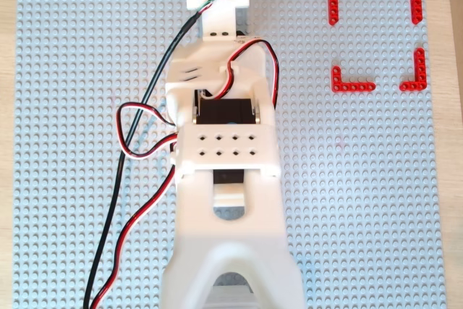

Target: Grab the Lego and store it in red box

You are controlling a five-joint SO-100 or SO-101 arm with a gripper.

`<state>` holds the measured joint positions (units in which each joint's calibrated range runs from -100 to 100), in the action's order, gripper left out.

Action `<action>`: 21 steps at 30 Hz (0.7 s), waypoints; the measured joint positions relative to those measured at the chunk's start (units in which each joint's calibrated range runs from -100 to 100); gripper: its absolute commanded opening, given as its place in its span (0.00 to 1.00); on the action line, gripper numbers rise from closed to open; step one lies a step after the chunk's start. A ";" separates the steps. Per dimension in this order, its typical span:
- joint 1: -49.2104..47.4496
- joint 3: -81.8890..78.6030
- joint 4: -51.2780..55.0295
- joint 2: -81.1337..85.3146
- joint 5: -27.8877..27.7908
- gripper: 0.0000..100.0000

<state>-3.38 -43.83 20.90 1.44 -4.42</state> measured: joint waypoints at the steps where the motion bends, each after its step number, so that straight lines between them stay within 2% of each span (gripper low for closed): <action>1: 0.00 1.07 0.86 -0.68 0.00 0.18; 15: 0.00 12.25 11.23 -8.03 0.00 0.18; 21: 0.00 13.33 12.61 -8.45 0.00 0.15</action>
<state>-3.38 -30.50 33.51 -7.02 -4.42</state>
